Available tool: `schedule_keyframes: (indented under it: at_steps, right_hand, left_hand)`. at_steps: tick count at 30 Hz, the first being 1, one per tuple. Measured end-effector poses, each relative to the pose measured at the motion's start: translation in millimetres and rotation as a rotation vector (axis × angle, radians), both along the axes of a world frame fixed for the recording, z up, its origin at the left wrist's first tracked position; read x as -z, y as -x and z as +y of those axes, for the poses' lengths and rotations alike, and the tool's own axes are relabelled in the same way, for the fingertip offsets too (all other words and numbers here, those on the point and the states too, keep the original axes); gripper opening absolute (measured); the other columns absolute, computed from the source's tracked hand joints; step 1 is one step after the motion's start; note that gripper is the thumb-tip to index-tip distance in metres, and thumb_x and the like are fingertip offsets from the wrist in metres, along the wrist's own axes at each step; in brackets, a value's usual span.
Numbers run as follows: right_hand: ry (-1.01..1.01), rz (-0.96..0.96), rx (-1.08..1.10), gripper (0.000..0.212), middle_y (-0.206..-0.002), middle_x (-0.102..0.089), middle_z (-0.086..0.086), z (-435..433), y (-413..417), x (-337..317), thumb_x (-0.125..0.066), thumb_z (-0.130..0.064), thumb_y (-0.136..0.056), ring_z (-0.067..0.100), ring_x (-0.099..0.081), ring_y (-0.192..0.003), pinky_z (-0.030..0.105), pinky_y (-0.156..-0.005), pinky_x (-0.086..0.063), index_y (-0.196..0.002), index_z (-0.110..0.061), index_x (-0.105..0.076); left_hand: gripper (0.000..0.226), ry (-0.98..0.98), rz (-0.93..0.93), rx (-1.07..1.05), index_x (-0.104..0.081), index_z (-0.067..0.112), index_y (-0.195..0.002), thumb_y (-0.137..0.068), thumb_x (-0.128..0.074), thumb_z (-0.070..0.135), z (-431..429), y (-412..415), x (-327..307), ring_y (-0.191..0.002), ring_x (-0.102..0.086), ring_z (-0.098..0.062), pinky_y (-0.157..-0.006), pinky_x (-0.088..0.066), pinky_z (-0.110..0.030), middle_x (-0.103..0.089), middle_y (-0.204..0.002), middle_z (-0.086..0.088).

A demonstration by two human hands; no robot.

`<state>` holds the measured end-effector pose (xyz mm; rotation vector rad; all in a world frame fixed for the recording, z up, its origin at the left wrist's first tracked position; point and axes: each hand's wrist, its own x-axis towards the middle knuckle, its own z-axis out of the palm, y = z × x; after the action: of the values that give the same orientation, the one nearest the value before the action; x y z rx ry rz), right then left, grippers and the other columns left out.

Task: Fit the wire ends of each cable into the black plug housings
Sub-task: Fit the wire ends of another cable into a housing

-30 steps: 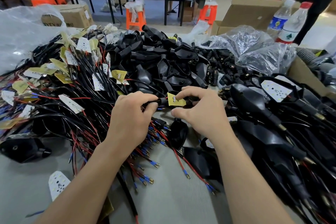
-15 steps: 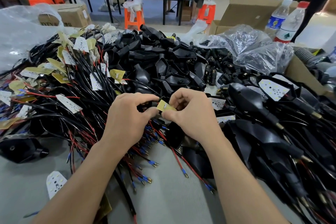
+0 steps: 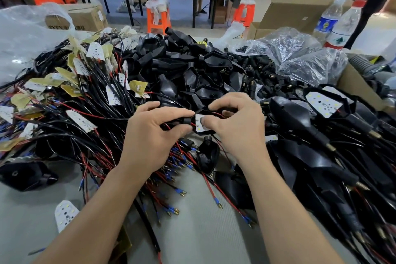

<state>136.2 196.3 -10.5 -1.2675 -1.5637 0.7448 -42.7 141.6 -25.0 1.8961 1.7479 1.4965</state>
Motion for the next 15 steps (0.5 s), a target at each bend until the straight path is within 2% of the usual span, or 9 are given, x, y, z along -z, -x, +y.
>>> schedule_keyframes:
  at_steps: [2,3,4,6,8,9,11,13,15]
  right_hand:
    - [0.083,0.083,-0.083,0.029,-0.091,-0.071,-0.013,0,2,0,-0.087,-0.02,-0.065,0.005,-0.068,-0.085,0.023,-0.074,-0.056,-0.084,-0.032,-0.069]
    - [0.161,0.127,-0.164,0.025,-0.087,-0.074,-0.009,-1,2,-1,-0.084,-0.021,-0.069,0.01,-0.07,-0.082,0.029,-0.073,-0.057,-0.087,-0.03,-0.068]
    - [0.236,0.147,-0.246,0.017,-0.083,-0.075,-0.005,0,1,-1,-0.08,-0.02,-0.075,0.016,-0.071,-0.075,0.034,-0.069,-0.058,-0.088,-0.026,-0.07]
    - [0.306,0.126,-0.34,0.003,-0.072,-0.071,0.003,-1,-1,-2,-0.073,-0.018,-0.087,0.021,-0.065,-0.059,0.033,-0.056,-0.052,-0.084,-0.018,-0.075]
    - [0.293,0.129,-0.274,0.014,-0.066,-0.065,0.007,0,-5,-2,-0.071,-0.018,-0.091,0.021,-0.059,-0.052,0.03,-0.05,-0.045,-0.079,-0.015,-0.076]
    - [0.285,0.174,-0.214,0.016,-0.065,-0.063,0.007,1,-5,-4,-0.072,-0.018,-0.091,0.021,-0.058,-0.05,0.028,-0.048,-0.044,-0.077,-0.013,-0.076]
    - [0.319,0.335,-0.109,0.017,-0.063,-0.063,0.008,2,-6,-7,-0.071,-0.016,-0.092,0.017,-0.056,-0.045,0.023,-0.044,-0.042,-0.078,-0.008,-0.075]
    - [0.407,0.514,-0.085,0.018,-0.066,-0.066,0.012,1,-6,-11,-0.069,-0.014,-0.094,0.015,-0.055,-0.044,0.02,-0.041,-0.04,-0.082,-0.001,-0.073]
    - [0.464,0.476,-0.189,0.018,-0.069,-0.069,0.013,0,-5,-10,-0.068,-0.013,-0.094,0.015,-0.055,-0.048,0.021,-0.043,-0.042,-0.084,0.001,-0.073]
  left_hand:
    - [0.041,-0.029,0.0,0.03,-0.073,0.053,-0.103,-0.079,-0.088,0.024,-2,-1,-3,-0.116,-0.062,-0.001,-0.113,-0.032,-0.02,-0.071,-0.106,0.036]
    - [0.041,-0.03,-0.004,0.036,-0.074,0.052,-0.104,-0.079,-0.089,0.024,-2,-1,-4,-0.116,-0.062,-0.004,-0.112,-0.034,-0.021,-0.072,-0.105,0.035]
    - [0.04,-0.029,-0.005,0.033,-0.074,0.05,-0.105,-0.079,-0.089,0.023,-3,-1,-4,-0.116,-0.061,-0.003,-0.112,-0.036,-0.024,-0.072,-0.103,0.035]
    - [0.038,-0.028,0.03,-0.036,-0.076,0.043,-0.109,-0.079,-0.088,0.023,-4,-3,-6,-0.117,-0.058,-0.001,-0.111,-0.042,-0.034,-0.069,-0.104,0.034]
    - [0.038,-0.075,0.114,-0.196,-0.074,0.033,-0.119,-0.082,-0.084,0.027,-5,-6,-8,-0.117,-0.055,-0.008,-0.108,-0.041,-0.036,-0.063,-0.111,0.027]
    - [0.034,-0.114,0.131,-0.297,-0.073,0.03,-0.118,-0.085,-0.079,0.034,-5,-6,-10,-0.111,-0.053,-0.009,-0.102,-0.04,-0.033,-0.061,-0.109,0.024]
    - [0.017,-0.156,0.109,-0.445,-0.066,0.03,-0.091,-0.093,-0.065,0.047,-5,-1,-15,-0.08,-0.05,-0.008,-0.077,-0.039,-0.032,-0.058,-0.085,0.023]
    - [0.048,-0.066,0.058,-0.448,-0.058,0.027,-0.065,-0.101,-0.049,0.058,-3,8,-12,-0.051,-0.046,-0.008,-0.059,-0.032,-0.029,-0.05,-0.052,0.008]
    - [0.056,0.063,-0.137,-0.256,-0.073,0.028,-0.068,-0.099,-0.044,0.066,-1,9,-9,-0.043,-0.05,-0.007,-0.054,-0.037,-0.025,-0.061,-0.054,0.002]
